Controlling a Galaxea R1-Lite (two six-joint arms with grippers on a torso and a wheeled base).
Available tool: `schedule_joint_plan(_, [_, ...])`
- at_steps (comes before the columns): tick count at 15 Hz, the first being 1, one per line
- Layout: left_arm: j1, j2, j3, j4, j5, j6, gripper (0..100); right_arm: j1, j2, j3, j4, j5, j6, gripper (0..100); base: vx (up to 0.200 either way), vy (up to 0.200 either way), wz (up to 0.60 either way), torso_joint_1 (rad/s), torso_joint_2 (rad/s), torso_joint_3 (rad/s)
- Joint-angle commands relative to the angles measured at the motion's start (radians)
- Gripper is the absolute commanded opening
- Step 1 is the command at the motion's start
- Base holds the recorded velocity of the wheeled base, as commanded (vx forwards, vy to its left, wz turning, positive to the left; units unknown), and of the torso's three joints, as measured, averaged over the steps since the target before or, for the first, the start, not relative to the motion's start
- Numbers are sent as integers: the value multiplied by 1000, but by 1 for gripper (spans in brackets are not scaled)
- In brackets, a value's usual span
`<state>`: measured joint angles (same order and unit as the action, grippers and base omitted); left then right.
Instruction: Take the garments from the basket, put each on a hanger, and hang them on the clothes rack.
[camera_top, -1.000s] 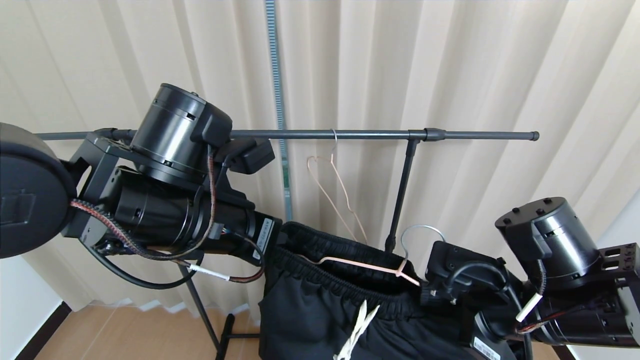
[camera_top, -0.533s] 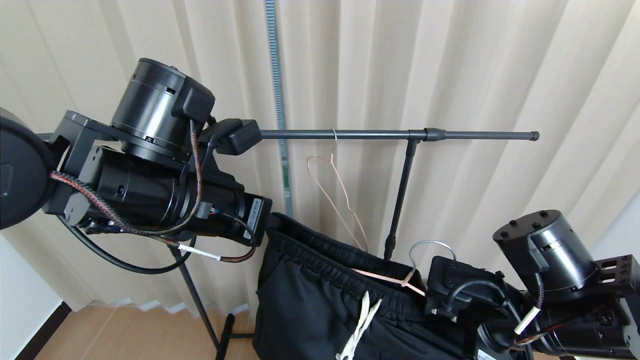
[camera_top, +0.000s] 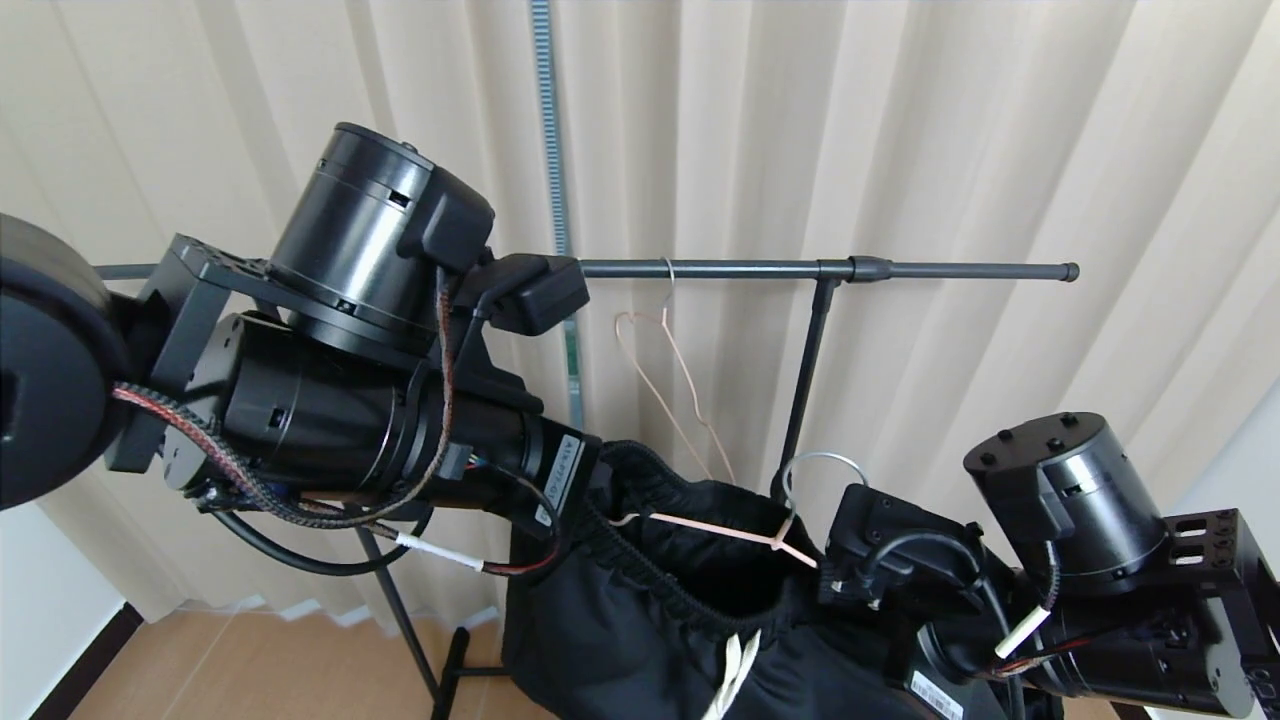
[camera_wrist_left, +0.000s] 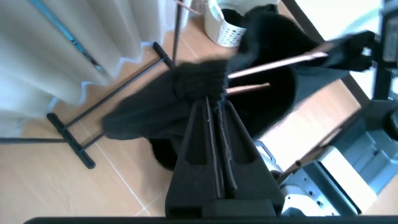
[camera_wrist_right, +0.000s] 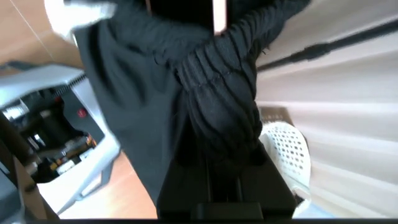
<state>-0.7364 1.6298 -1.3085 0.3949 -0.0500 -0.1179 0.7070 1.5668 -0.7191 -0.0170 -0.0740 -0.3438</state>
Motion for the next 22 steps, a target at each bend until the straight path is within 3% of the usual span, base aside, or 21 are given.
schedule_joint_plan(1, [-20,5,3,5,-1,0,0,8,9,3,-8,0,3,0,0,0,0,0,0,0])
schedule_joint_plan(7, [-31,24,25,12,16,-2,0,23,-19,1,-17,13,22,0,0,0,0,0,0,0])
schedule_joint_plan(12, [-86,21,52,12,21,0,0,34,-16,20,-93,20,65,0,0,0,0,0,0,0])
schedule_joint_plan(22, [-104,9,126,2,39,1,0,29,-25,52,-222,140,134,0,0,0,0,0,0,0])
